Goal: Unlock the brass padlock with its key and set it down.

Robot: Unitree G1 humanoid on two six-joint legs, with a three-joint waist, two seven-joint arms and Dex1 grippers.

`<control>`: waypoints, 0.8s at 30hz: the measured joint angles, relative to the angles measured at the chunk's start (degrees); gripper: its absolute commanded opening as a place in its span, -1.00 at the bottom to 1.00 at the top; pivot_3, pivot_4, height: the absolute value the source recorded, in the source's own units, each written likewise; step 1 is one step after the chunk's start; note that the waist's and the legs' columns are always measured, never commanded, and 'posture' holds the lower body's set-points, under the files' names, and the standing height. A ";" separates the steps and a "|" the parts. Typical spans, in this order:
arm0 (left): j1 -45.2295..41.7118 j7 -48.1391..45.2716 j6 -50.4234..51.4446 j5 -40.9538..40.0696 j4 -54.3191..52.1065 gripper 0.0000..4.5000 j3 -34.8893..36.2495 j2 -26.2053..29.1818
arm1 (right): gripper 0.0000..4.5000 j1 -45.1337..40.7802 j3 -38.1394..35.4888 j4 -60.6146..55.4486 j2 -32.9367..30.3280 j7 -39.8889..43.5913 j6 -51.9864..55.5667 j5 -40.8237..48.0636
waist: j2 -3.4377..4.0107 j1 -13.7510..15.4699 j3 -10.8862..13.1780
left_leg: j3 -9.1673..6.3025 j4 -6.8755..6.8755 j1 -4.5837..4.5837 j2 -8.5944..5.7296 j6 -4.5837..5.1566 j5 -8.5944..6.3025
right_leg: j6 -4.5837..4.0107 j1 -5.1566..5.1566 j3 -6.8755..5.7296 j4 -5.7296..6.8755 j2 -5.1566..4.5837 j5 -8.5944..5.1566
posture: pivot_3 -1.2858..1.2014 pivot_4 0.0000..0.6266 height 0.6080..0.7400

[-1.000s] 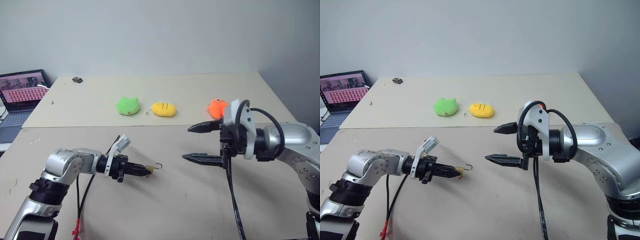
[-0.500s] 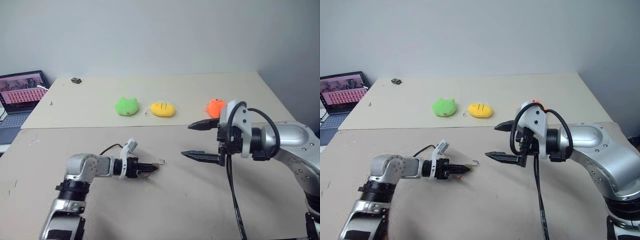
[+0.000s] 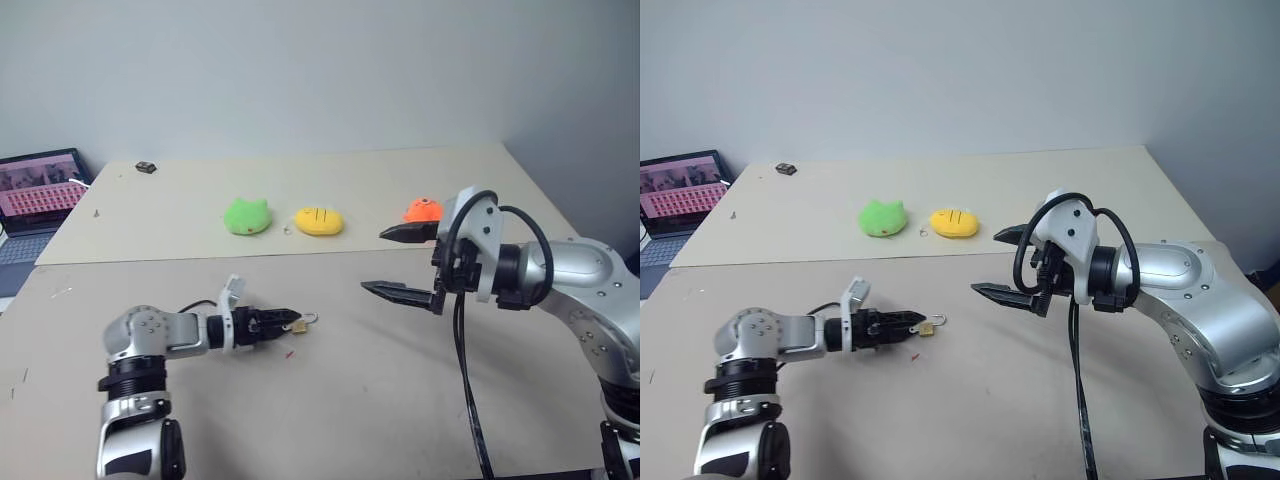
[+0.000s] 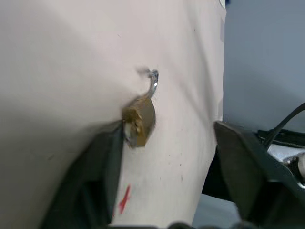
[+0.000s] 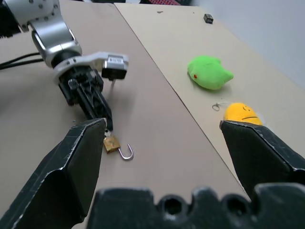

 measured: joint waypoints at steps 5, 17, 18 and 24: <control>3.20 -5.88 -8.04 2.05 1.07 0.97 -2.34 12.61 | 1.00 -0.03 1.48 1.77 0.35 1.05 -1.65 -1.87 | -0.14 -0.51 0.07 | -0.09 -0.36 0.44 0.03 -0.26 0.16 | -0.02 0.01 0.08 0.04 0.09 0.00 | 0.03 -0.52 -0.28; 18.03 -25.92 -62.83 21.37 -15.49 0.97 -13.32 25.28 | 1.00 7.36 3.24 4.72 0.64 8.14 -3.97 -1.94 | -0.17 3.19 0.12 | 0.35 -0.18 -0.16 -0.29 -0.36 0.03 | -0.70 -0.36 -0.17 -0.46 -1.05 0.32 | 0.03 -0.52 -0.28; 18.85 -26.00 -65.28 22.20 -17.21 0.97 -13.35 25.14 | 1.00 8.34 3.52 5.06 0.70 8.52 -4.70 -2.18 | -0.10 3.23 0.08 | 0.35 -0.17 -0.37 -0.37 -0.34 0.02 | -0.70 -0.40 -0.15 -0.49 -1.08 0.33 | 0.03 -0.52 -0.28; 22.18 -22.45 -72.02 27.43 -25.73 0.97 -16.00 21.38 | 1.00 14.32 3.06 8.30 3.19 6.89 -8.69 -5.21 | -0.12 2.99 0.09 | 0.42 -0.02 -0.47 -0.64 -0.06 -0.13 | -0.61 -0.15 -0.12 -0.66 -1.25 0.34 | 0.03 -0.52 -0.28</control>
